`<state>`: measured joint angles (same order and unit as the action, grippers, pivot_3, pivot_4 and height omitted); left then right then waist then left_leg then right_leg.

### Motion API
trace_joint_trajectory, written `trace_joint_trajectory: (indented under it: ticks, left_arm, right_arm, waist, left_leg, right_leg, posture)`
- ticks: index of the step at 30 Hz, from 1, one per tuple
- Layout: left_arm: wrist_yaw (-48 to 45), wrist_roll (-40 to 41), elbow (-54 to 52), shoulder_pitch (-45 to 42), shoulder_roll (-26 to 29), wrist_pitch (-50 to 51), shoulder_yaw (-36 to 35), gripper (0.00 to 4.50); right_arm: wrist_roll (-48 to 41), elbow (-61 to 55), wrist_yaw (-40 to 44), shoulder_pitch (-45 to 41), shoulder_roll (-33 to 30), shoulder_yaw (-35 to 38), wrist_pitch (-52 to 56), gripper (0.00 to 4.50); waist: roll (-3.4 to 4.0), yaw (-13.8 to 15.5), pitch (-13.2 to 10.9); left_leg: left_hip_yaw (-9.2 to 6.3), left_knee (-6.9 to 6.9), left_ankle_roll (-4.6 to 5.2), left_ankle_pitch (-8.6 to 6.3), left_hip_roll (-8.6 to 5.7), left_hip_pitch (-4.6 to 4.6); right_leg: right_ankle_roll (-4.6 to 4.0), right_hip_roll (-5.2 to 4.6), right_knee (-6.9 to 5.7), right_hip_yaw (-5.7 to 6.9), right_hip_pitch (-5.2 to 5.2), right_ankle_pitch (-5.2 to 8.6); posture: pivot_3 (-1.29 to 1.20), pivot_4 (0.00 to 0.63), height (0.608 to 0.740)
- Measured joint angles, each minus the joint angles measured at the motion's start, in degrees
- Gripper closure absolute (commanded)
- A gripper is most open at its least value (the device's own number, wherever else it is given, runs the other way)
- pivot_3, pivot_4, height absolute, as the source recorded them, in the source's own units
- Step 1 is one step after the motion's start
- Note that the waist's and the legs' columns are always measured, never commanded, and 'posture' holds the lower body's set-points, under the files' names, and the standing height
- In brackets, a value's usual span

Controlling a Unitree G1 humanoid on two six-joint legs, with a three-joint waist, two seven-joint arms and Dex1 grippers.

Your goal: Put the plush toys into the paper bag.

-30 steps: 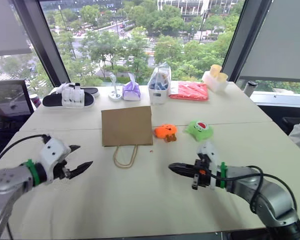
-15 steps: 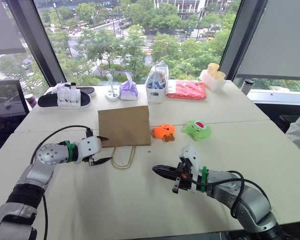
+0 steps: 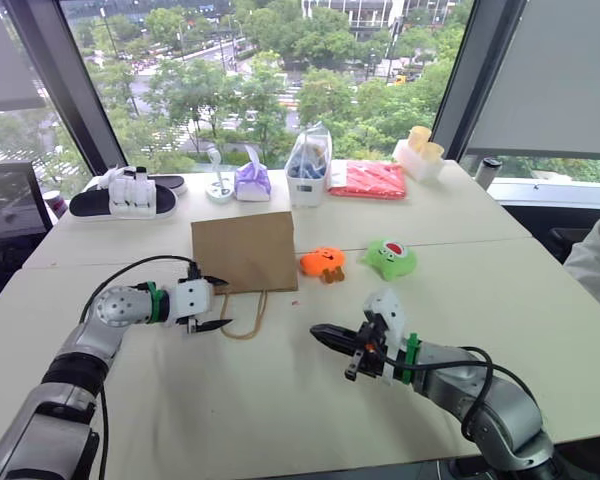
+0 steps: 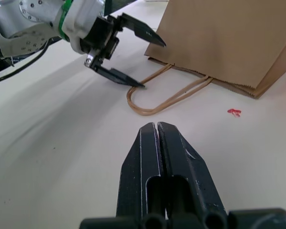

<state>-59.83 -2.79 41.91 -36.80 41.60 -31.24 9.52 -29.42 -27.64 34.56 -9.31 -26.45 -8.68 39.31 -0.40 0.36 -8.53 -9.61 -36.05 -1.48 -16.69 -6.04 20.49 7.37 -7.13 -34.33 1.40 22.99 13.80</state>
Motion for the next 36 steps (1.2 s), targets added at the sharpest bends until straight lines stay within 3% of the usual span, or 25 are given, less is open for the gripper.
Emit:
trace_joint_trajectory:
  ticks: [4, 13, 21, 31, 34, 36]
  left_arm:
    - [-1.73, 2.26, -2.00, 1.77, 3.51, 1.00, -2.46, 0.64]
    - [-1.66, 2.99, -5.23, 4.52, 3.82, 2.45, -3.60, 0.64]
    - [0.81, -3.54, -1.13, 1.48, 1.47, -3.89, 0.65, 0.64]
    - [3.55, -5.09, 5.11, -3.31, -4.10, -6.24, 1.47, 0.64]
    - [3.24, -5.40, 5.41, -3.53, -4.95, -7.32, 2.06, 1.49]
    - [2.62, -5.36, 5.86, -3.65, -5.64, -7.79, 2.09, 2.41]
  right_arm:
    - [0.55, 0.00, 0.05, 0.44, -0.18, 0.00, -0.73, 4.50]
    - [1.09, 0.02, 0.56, 0.36, -0.03, -0.15, -0.97, 4.50]
    - [1.15, 0.39, 0.24, 0.03, 0.36, 0.07, -0.96, 4.50]
    - [1.21, 0.38, -1.81, 0.26, 0.80, 0.87, -0.96, 4.50]
    - [1.42, 0.38, -2.12, 0.26, 1.21, 0.86, -1.03, 4.50]
    - [1.72, 0.41, -2.16, 0.26, 1.25, 0.86, -1.18, 4.50]
  waist:
    - [0.01, -0.65, 0.00]
    - [0.00, -0.95, 0.00]
    - [-0.01, -0.91, 0.01]
    - [-0.04, -1.11, 0.03]
    - [-0.04, -1.07, 0.03]
    - [-0.04, -1.03, 0.03]
  left_leg:
    - [-0.02, 0.01, 0.03, -0.02, 0.02, -0.04]
    - [-0.09, -0.04, 0.07, -0.04, 0.02, -0.06]
    - [-0.08, -0.05, 0.05, -0.02, 0.00, -0.07]
    - [-0.08, -0.08, -0.02, 0.02, -0.01, -0.07]
    - [-0.08, -0.09, -0.03, 0.02, -0.01, -0.08]
    - [-0.08, -0.11, -0.03, 0.02, -0.01, -0.08]
  right_leg:
    - [0.00, 0.00, -0.02, 0.00, -0.02, 0.00]
    - [0.00, 0.01, -0.03, 0.00, -0.10, 0.00]
    - [0.00, 0.03, -0.03, 0.00, -0.12, 0.00]
    - [0.01, 0.03, -0.12, 0.00, -0.10, 0.00]
    - [0.00, 0.03, -0.15, 0.00, -0.10, 0.00]
    - [0.00, 0.03, -0.15, 0.00, -0.11, 0.00]
  posture:
    - [0.00, 0.150, 0.740]
    - [0.00, 0.150, 0.740]
    - [0.00, 0.150, 0.740]
    - [0.00, 0.150, 0.740]
    - [0.00, 0.150, 0.740]
    - [0.00, 0.150, 0.740]
